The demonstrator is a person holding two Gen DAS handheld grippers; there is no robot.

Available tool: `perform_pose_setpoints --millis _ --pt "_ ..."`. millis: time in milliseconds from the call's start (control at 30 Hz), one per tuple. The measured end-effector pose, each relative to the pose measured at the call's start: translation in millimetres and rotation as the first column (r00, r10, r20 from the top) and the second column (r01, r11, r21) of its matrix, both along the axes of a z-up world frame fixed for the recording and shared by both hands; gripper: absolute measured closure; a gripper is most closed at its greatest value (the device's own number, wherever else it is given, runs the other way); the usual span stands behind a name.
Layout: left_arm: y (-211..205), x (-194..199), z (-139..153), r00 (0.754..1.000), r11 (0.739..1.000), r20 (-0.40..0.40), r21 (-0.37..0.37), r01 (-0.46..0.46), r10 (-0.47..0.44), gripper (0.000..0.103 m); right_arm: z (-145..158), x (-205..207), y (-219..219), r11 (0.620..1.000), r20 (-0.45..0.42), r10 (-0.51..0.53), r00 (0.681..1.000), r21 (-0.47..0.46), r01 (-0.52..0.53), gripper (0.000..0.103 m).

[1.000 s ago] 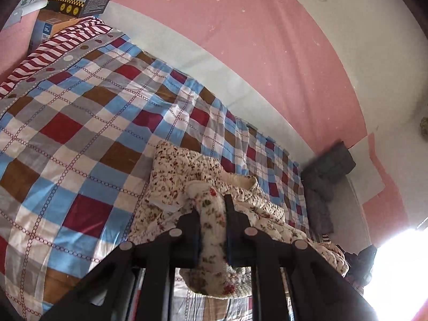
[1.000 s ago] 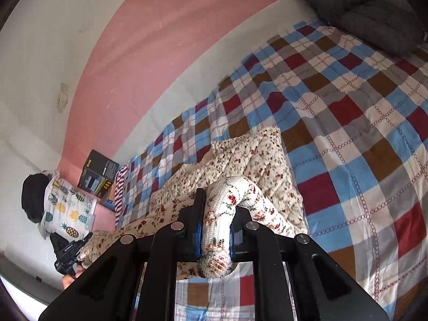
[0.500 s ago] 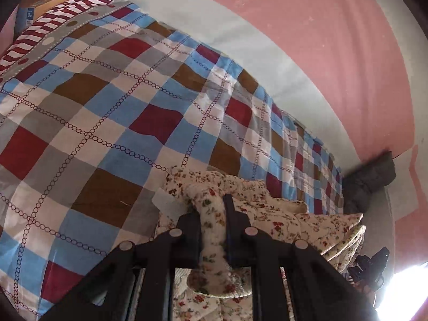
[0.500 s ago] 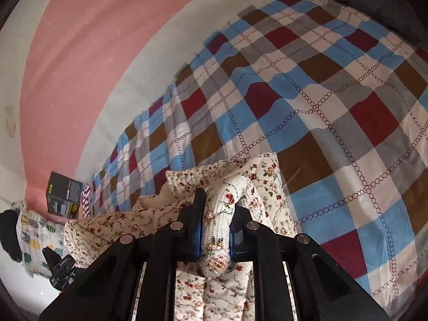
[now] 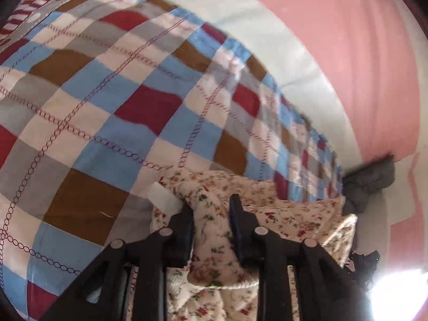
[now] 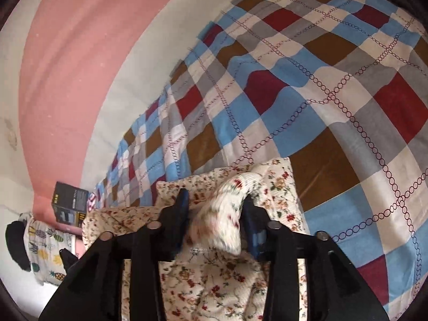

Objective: Fold large clothes
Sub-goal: 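Lower the folded hem onto the jacket and open both grippers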

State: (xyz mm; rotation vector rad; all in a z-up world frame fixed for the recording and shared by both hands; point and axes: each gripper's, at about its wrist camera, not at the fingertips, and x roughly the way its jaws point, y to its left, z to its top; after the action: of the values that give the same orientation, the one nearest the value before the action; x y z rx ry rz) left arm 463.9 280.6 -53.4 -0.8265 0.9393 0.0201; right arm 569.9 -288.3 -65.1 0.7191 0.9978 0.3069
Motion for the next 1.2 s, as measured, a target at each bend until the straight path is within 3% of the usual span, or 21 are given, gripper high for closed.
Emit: perform_pose_setpoints --millis 33,67,200,233,367,433,567,633,667,700,733,800,900,967,1033,1200 --pt "0 -3 8 1.000 1.000 0.027 -0.002 0.012 -0.012 0.065 7 -2 -1 1.000 0.029 0.000 1.000 0.014 -0.001 0.033" --pt "-1 -6 15 0.999 1.000 0.049 -0.002 0.023 -0.023 0.063 16 -4 -2 1.000 0.059 -0.004 0.998 0.010 0.003 0.025" --pt "-4 -18 38 0.991 0.999 0.127 0.009 0.045 -0.045 0.052 40 -15 -9 0.999 0.145 -0.020 0.989 -0.026 0.024 0.025" --pt "-4 -23 42 0.988 0.999 0.150 0.023 0.038 -0.041 0.046 42 -19 -9 0.998 0.160 -0.020 0.987 -0.052 0.029 0.025" --pt "4 -43 59 0.969 0.985 0.245 0.158 -0.067 0.026 0.028 28 -23 -6 0.988 0.123 0.021 0.992 -0.154 -0.002 0.025" --pt "5 -38 49 0.980 0.983 0.201 0.180 -0.049 0.012 0.026 15 -21 -4 0.983 0.095 0.048 0.994 -0.184 -0.030 0.025" --pt "-7 -16 5 0.997 0.966 0.023 0.249 0.069 -0.077 0.027 -10 -19 1 0.975 0.045 0.074 0.996 -0.215 -0.063 0.025" --pt "-12 -8 -18 0.993 0.970 -0.052 0.218 0.110 -0.101 0.029 -14 -19 6 0.968 0.039 0.088 0.995 -0.238 -0.077 0.025" --pt "-16 -6 -27 0.990 0.971 -0.077 0.198 0.133 -0.119 0.035 -13 -19 10 0.962 0.044 0.109 0.993 -0.255 -0.095 0.031" --pt "-19 -5 -31 0.989 0.972 -0.070 0.189 0.142 -0.131 0.062 -11 -20 15 0.953 0.062 0.124 0.990 -0.285 -0.102 0.044" --pt "-23 -7 -29 0.991 0.969 -0.047 0.209 0.134 -0.128 0.073 -7 -21 20 0.940 0.077 0.130 0.989 -0.326 -0.098 0.078" --pt "-28 -11 -15 0.995 0.949 0.006 0.300 0.092 -0.098 0.083 6 -24 26 0.917 0.124 0.120 0.985 -0.393 -0.062 0.085" --pt "-29 -7 -15 0.998 0.928 0.027 0.371 0.035 -0.048 0.083 4 -17 26 0.891 0.134 0.089 0.987 -0.454 -0.018 0.086" --pt "-29 1 -30 1.000 0.907 0.001 0.420 0.017 -0.019 0.083 -11 -8 24 0.888 0.108 0.060 0.992 -0.459 -0.004 0.086" --pt "-32 5 -45 1.000 0.891 0.002 0.453 0.007 -0.008 0.082 -29 -4 30 0.858 0.096 0.061 0.993 -0.514 -0.003 0.086" --pt "-37 7 -57 0.999 0.867 0.047 0.497 -0.038 0.017 0.073 -50 2 28 0.851 0.117 0.033 0.993 -0.525 0.033 0.081"
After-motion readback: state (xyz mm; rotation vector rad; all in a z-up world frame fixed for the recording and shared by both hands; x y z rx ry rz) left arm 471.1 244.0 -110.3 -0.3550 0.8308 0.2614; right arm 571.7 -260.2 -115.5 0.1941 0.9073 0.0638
